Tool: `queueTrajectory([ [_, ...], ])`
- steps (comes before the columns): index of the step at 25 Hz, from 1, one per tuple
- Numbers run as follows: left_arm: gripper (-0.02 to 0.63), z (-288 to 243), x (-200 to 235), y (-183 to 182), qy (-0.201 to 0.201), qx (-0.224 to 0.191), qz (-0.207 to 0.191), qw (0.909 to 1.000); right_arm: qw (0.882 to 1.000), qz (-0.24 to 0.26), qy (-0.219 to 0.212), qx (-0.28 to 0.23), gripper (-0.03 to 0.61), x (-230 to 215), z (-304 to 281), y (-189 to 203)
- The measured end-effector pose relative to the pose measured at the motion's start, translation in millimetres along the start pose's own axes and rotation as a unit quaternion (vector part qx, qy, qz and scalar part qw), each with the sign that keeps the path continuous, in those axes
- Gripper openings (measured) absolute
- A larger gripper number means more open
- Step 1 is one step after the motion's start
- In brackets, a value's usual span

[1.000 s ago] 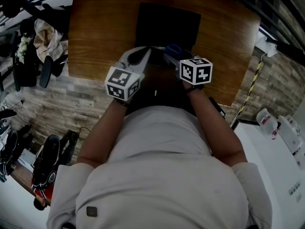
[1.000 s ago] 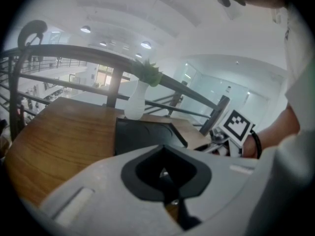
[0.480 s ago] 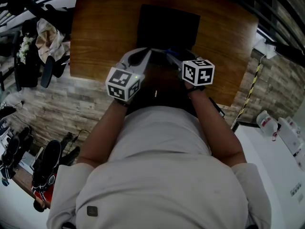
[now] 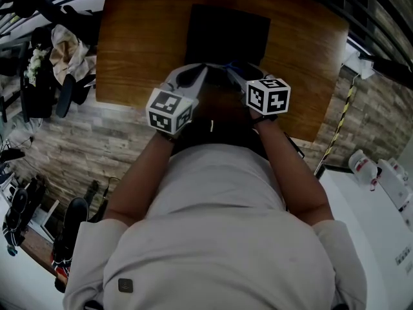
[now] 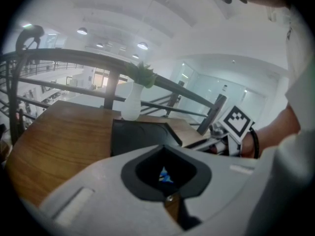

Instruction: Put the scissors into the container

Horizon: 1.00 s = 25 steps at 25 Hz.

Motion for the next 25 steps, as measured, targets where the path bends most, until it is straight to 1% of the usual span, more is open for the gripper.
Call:
queueTrajectory([
  [6,0.002,0,-6,-1,0.004,-0.001,-0.008,1.0000,1.000,0.026,0.001,-0.002,0.120,4,1,-1],
  [9,0.002,-2,-11,0,0.006,0.000,-0.007,1.0000,0.999,0.033,0.002,-0.003,0.077,4,5,0],
  [13,0.002,-4,-15,1,0.008,0.003,-0.006,0.9999,0.999,0.044,-0.007,0.002,0.008,6,8,1],
  [20,0.002,-8,-17,6,0.009,0.009,-0.002,0.9999,0.998,0.051,-0.019,0.010,0.006,5,8,3],
  [25,0.002,-9,-15,5,0.004,0.010,-0.002,0.9999,0.999,0.046,-0.025,0.000,0.006,4,10,-1],
])
Point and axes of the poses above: the fingertips, and each gripper's own axes: z backward along the fingers, x to its left, y out of its underside, the point moved 3 cm from there along z, backward along the fingers, and after that the axes turned 11 degrees about z, right-handed, at the moved point
